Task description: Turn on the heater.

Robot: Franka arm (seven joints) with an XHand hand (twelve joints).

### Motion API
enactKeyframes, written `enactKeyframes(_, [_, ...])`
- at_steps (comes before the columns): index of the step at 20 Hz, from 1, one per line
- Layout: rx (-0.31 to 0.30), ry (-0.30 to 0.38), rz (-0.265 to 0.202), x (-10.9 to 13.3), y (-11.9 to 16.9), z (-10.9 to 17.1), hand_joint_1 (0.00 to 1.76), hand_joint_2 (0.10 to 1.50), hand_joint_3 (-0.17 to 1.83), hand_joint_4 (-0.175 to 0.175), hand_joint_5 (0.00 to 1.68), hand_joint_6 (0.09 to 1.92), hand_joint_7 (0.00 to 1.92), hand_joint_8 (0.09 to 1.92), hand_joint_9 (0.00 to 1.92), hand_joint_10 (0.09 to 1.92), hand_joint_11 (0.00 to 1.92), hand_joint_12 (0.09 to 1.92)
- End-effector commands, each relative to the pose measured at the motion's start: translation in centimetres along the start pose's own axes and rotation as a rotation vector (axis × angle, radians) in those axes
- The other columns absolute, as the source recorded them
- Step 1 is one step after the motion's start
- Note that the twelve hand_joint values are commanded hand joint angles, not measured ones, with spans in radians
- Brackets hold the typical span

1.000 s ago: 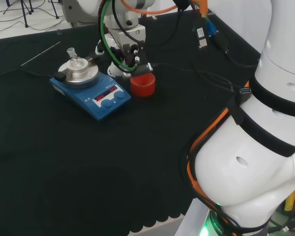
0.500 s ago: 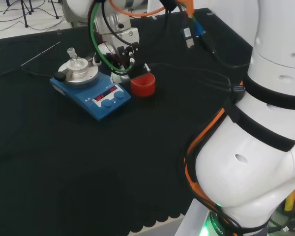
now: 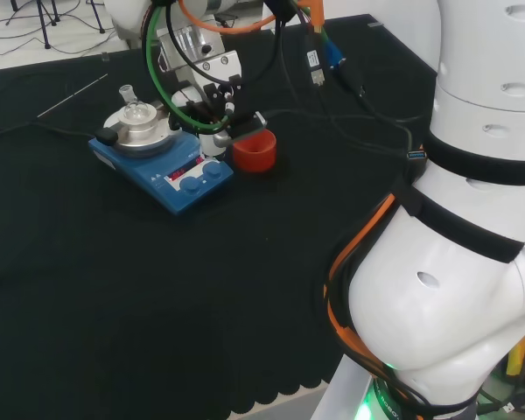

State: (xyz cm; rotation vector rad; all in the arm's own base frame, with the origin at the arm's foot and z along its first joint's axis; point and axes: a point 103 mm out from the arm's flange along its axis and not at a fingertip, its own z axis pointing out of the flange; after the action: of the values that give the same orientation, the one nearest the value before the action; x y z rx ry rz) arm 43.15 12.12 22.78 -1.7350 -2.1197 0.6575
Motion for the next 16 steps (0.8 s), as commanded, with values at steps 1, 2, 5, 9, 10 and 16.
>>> enactKeyframes(1, [0.032,-0.019,0.009,0.3,-0.7,1.6,1.52,0.54,1.21,0.007,0.34,0.09,1.63,1.82,1.89,1.41,1.83,1.42])
enactKeyframes(2, [0.036,-0.025,0.010,0.3,-0.8,1.9,1.52,0.54,1.21,0.007,0.34,0.09,1.63,1.82,1.89,1.41,1.83,1.42])
enactKeyframes(5, [0.052,-0.027,0.011,0.5,-0.7,2.5,1.52,0.54,1.22,0.008,0.34,0.09,1.63,1.82,1.89,1.41,1.83,1.42])
enactKeyframes(9, [0.061,-0.028,0.006,0.6,-0.3,2.8,1.52,0.54,1.22,0.009,0.34,0.09,1.63,1.82,1.89,1.41,1.83,1.42])
enactKeyframes(10, [0.064,-0.028,0.005,0.6,-0.2,2.9,1.52,0.54,1.22,0.010,0.34,0.09,1.63,1.82,1.89,1.41,1.83,1.42])
enactKeyframes(16, [0.086,-0.028,0.002,0.4,0.5,3.1,1.53,0.53,1.24,0.011,0.33,0.09,1.64,1.83,1.89,1.41,1.83,1.42])
